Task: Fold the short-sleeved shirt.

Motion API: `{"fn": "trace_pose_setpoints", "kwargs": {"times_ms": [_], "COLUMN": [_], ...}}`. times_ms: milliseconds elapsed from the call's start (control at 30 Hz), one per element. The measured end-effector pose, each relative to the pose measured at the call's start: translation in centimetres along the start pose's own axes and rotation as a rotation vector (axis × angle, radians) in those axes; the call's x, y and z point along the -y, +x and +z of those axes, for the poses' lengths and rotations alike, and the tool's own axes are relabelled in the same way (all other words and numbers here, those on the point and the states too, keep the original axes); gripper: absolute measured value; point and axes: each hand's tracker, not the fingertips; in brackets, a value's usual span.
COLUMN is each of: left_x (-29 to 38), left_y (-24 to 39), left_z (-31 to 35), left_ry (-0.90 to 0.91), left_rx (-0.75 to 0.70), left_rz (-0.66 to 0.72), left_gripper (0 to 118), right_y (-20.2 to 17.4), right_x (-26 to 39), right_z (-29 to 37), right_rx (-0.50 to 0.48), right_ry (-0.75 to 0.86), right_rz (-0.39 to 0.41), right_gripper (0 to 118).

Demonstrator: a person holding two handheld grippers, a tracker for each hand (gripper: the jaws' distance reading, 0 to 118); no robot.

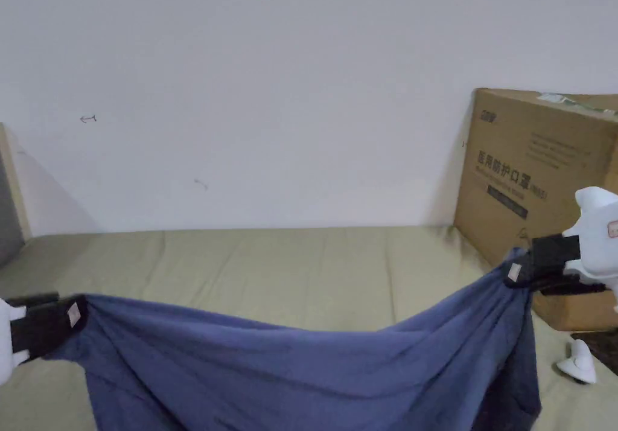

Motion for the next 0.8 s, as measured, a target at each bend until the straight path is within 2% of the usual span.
{"fn": "trace_pose_setpoints", "kwargs": {"times_ms": [67,167,233,333,500,667,800], "left_x": [-2.8,-7.0,-9.7,-13.0,-17.9,-20.0,-18.2], "left_y": [0.9,1.7,1.6,1.9,3.0,2.5,2.5], "left_z": [0.3,0.3,-0.5,-2.3,-5.7,-10.6,-13.6], "left_ry": [0.033,0.065,0.083,0.106,0.19,0.212,0.197], "left_rx": [-0.017,-0.015,-0.017,-0.035,-0.096,-0.133,-0.165], "left_rz": [-0.025,-0.022,0.019,0.053,0.028,0.086,0.044], "left_gripper": [0,0,0,0,0,0,0], "right_y": [-0.4,-1.3,-2.0,-2.7,-4.6,-5.6,-5.7], "right_x": [-1.6,-4.2,-6.2,-9.4,-15.5,-19.7,-19.5], "right_z": [1.9,3.6,4.2,3.8,1.1,-2.3,-5.5], "right_rx": [-0.008,0.019,0.048,0.08,0.113,0.155,0.179], "right_ry": [0.042,0.112,0.137,0.204,0.267,0.351,0.388], "right_rz": [-0.013,0.049,0.058,0.067,0.091,0.107,0.134], "right_gripper": [4,4,4,4,4,4,4]}}
